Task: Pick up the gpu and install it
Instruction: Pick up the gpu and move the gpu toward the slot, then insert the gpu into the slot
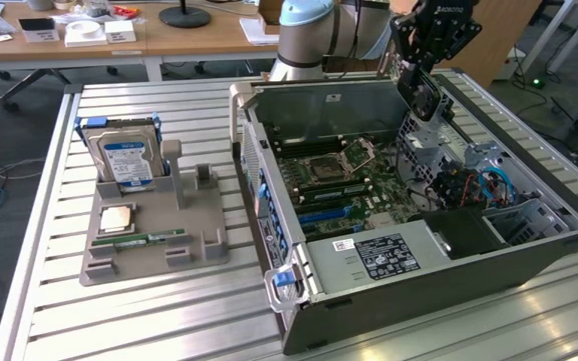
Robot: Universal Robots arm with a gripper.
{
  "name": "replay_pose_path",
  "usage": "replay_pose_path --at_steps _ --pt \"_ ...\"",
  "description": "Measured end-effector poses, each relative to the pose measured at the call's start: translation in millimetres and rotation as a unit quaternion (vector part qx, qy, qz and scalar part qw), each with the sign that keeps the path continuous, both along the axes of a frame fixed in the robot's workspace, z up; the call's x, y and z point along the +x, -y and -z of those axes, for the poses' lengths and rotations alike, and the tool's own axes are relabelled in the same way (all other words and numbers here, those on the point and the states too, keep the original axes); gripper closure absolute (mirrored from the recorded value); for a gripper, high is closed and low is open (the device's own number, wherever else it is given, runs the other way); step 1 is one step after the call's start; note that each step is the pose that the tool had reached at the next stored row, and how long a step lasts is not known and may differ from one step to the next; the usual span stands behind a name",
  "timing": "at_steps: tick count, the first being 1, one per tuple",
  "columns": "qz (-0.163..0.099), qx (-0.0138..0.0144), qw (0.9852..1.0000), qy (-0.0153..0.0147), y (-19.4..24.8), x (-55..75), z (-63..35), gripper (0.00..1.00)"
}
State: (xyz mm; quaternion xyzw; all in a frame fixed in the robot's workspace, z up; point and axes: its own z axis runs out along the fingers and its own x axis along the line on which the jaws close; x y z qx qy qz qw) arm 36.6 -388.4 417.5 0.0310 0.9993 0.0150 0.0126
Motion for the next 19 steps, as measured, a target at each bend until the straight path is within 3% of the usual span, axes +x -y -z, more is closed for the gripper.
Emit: replay_pose_path --at_steps 10,19 --pt "-0.003 0.0000 1.0000 0.0000 1.3 0.1 17.3 0.74" --pt "-0.003 0.0000 1.0000 0.0000 1.4 0.1 17.5 0.74"
